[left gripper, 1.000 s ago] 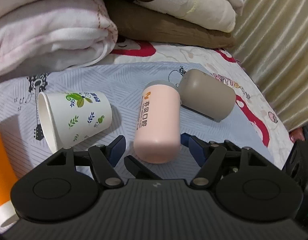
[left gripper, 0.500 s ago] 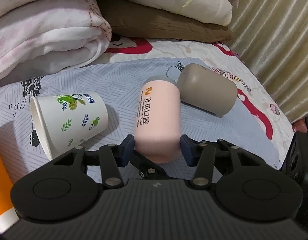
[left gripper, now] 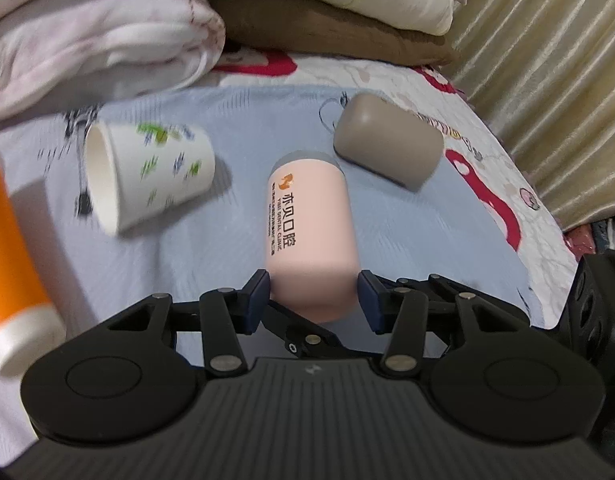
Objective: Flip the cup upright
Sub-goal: 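Close the left gripper on the pink tumbler's base end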
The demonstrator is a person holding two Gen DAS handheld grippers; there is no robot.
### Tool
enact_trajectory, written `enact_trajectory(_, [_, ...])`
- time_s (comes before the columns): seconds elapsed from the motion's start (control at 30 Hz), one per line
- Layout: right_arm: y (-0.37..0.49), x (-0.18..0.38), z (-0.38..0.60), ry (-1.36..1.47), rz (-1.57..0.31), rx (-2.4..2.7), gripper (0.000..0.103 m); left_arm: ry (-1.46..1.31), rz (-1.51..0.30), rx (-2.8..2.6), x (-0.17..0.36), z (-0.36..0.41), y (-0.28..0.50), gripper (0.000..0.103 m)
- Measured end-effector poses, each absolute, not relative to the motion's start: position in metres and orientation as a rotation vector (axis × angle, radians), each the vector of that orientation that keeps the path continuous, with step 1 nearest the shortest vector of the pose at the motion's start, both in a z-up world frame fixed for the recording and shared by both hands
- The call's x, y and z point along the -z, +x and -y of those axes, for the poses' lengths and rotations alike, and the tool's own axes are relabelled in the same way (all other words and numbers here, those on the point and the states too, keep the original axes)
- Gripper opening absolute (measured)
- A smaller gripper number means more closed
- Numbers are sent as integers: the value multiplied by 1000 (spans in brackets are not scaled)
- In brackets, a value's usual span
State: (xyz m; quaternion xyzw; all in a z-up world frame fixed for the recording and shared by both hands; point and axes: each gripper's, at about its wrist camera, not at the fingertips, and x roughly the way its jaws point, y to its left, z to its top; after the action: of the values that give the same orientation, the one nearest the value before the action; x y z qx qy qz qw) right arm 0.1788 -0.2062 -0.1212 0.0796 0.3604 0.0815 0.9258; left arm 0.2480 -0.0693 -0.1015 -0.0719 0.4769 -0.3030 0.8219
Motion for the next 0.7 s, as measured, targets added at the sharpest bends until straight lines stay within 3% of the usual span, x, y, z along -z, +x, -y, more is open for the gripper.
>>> enact_trajectory(0.7, [98,111,169,36,-825,-276,70,-179,-1184,635,96,31,183,49])
